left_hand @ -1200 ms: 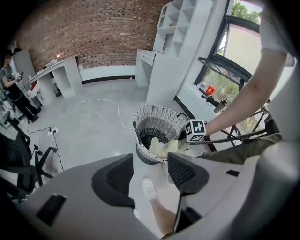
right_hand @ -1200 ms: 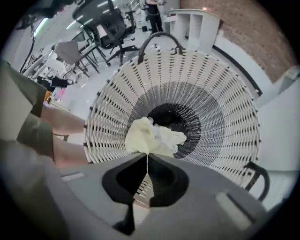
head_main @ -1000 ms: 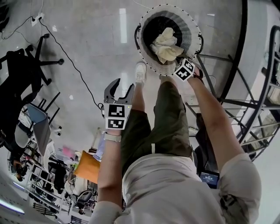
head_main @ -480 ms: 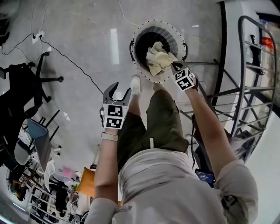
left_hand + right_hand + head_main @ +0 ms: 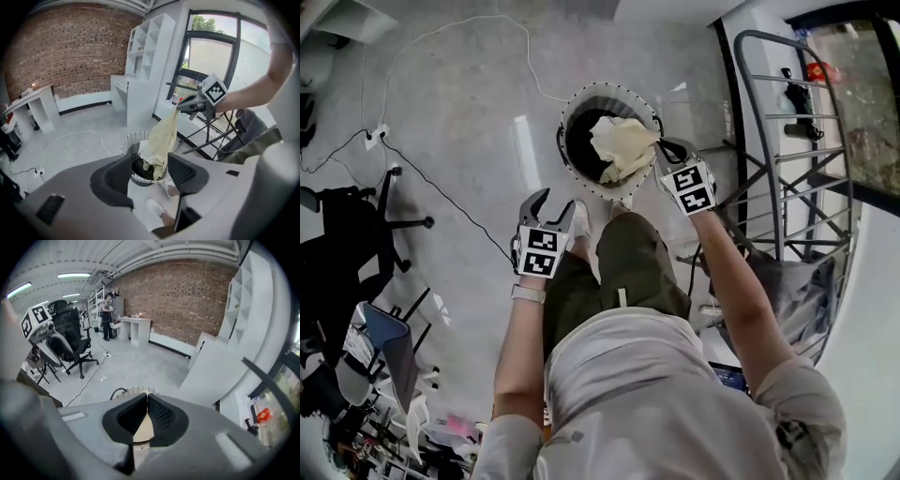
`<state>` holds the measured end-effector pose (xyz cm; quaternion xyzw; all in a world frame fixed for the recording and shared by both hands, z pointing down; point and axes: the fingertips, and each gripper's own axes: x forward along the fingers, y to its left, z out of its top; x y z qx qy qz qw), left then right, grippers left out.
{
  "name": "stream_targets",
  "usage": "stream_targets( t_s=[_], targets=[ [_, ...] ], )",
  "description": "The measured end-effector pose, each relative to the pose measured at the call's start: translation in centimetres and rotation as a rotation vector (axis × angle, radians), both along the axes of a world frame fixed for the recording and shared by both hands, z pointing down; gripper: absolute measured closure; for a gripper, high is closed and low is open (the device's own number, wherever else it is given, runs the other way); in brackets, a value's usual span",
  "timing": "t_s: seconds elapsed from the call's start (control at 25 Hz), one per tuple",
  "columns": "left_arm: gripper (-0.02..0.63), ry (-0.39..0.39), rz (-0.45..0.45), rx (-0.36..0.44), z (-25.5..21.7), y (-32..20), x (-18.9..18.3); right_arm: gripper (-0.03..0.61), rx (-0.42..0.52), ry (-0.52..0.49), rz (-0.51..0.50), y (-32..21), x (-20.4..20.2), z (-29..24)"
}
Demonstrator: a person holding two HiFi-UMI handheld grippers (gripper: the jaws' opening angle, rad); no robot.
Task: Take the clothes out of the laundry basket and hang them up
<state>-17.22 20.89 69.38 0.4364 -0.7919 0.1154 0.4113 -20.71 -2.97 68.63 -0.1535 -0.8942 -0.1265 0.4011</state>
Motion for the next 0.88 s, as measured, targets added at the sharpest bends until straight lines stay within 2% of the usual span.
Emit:
stream_targets(
  t_s=[0.16, 0.36, 0.52, 0.72, 0.88],
  targets=[
    [0.385, -0.012, 0.059, 0.011, -1.1, -1.4, -0.1, 0.568, -0.005, -0.122, 0.049, -0.8, -0.8, -6.7],
    [0.385, -0.07, 0.129, 0.056, -2.9, -4.2, 0.1, 0.568, -0.026, -0.278, 0.093, -1.1, -0.1, -15.3],
    [0.385, -0.073, 0.161, 0.087, -3.7, -6.5, -0.4, 0.568, -0.043, -0.408, 0.135, -2.3, 1.0, -21.9],
    [0.37, -0.12, 0.265, 0.117, -4.9, -11.8, -2.2, 0.568, -0.071, -0.58, 0.19, -4.1, 3.4, -30.0],
    [0.35, -0.135, 0.351, 0.127, -5.1, -16.3, -3.1, 0.568, -0.053, -0.679, 0.193, -4.3, 5.6, -34.9]
  ],
)
